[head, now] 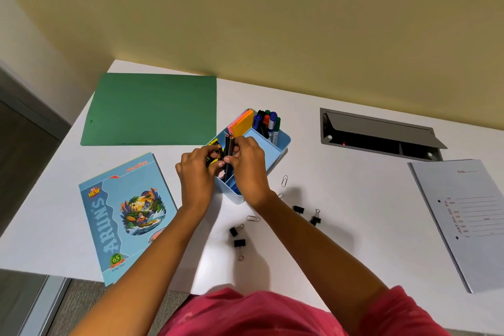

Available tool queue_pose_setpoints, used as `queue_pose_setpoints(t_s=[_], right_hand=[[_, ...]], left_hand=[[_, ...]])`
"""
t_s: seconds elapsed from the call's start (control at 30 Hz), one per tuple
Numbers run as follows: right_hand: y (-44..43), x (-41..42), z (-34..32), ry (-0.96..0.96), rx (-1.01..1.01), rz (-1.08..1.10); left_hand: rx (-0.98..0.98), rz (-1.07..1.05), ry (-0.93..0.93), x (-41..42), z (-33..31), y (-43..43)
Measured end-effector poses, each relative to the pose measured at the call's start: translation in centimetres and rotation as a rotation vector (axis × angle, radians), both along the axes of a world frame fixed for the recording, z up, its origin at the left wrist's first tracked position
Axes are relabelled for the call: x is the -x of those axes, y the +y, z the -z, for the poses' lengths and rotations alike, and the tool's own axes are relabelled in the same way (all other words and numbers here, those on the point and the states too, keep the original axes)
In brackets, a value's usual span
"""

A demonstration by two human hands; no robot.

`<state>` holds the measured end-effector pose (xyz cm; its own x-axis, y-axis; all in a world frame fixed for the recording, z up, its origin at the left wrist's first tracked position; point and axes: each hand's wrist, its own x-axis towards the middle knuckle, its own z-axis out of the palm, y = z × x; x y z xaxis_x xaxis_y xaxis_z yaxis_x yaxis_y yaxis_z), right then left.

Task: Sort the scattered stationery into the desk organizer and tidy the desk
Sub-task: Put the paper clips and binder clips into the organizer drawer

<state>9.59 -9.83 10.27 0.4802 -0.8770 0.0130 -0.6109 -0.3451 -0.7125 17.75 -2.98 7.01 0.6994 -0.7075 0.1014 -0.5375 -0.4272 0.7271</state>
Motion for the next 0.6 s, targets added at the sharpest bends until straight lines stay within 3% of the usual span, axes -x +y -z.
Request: queue_pose_setpoints(t_s=[0.43,0.6], right_hand=[[-0.2,1.2,-0.3,-0.006,-0.043,0.006],[-0.3,1.2,-0.1,0.038,-0.049,-0.006]], left_hand=[[0.068,0.041,0.046,-0.7,-0.1,-1.1],[0.013,0.037,-0.077,-0.8,-0.3,-0.9]])
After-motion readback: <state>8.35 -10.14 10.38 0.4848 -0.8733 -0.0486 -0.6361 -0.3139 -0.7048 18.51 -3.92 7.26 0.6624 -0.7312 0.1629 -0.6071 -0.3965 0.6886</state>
